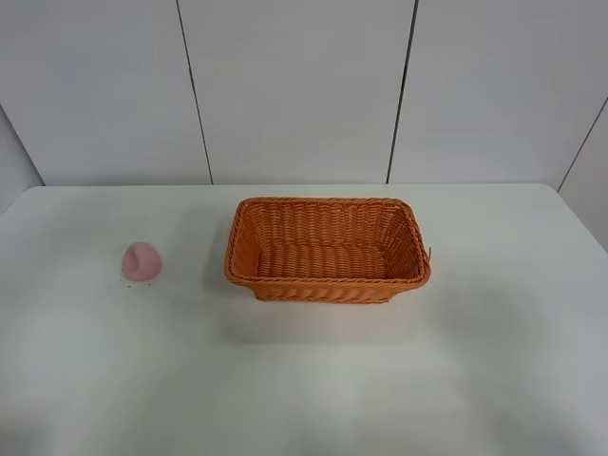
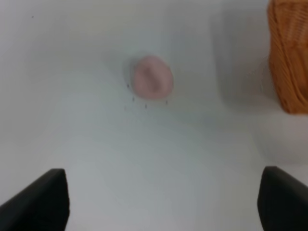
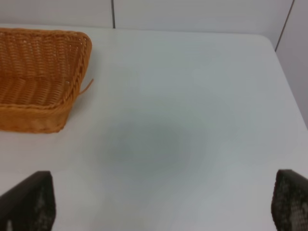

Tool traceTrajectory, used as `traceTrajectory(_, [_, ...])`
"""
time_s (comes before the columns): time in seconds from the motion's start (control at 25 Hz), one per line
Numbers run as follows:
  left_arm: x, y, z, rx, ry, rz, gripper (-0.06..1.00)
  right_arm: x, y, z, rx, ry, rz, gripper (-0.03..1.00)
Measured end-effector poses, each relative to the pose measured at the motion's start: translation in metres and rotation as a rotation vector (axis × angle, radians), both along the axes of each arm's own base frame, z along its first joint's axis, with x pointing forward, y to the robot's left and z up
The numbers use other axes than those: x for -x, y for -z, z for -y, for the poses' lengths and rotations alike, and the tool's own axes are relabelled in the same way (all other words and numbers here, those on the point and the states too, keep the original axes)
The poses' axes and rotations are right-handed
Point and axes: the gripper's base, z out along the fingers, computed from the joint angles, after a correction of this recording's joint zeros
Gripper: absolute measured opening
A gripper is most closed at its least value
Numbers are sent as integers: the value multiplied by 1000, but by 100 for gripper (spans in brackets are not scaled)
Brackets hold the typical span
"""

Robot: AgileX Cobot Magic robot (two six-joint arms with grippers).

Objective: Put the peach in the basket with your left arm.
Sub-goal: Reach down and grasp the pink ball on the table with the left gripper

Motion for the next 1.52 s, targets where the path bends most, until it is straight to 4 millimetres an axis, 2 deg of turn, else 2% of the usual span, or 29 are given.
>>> traceTrajectory(0.04, [-18,-1,1,0,-1,-16,81,0,0,0,0,0,0,69])
traceTrajectory(0.12, [-63,11,2,-3,-4,-90,81,0,0,0,0,0,0,69])
traceTrajectory(0.32, [-157,47,5,-8,-5,-239,81,0,0,0,0,0,0,69])
traceTrajectory(0.44, [-207,82,7,-11,-5,-327,81,0,0,0,0,0,0,69])
traceTrajectory(0.6, [-254,129,10,7,-6,-436,81,0,0,0,0,0,0,69])
traceTrajectory(0.76, [-278,174,11,9,-7,-543,81,0,0,0,0,0,0,69])
traceTrajectory(0.88, [-282,205,8,11,-14,-620,81,0,0,0,0,0,0,69])
traceTrajectory(1.0, [-282,223,7,12,-17,-671,81,0,0,0,0,0,0,69])
traceTrajectory(1.4, [-284,234,6,10,-19,-674,80,0,0,0,0,0,0,69])
traceTrajectory(1.48, [-284,235,6,9,-19,-687,69,0,0,0,0,0,0,69])
traceTrajectory(1.52, [-283,236,6,9,-19,-694,57,0,0,0,0,0,0,69])
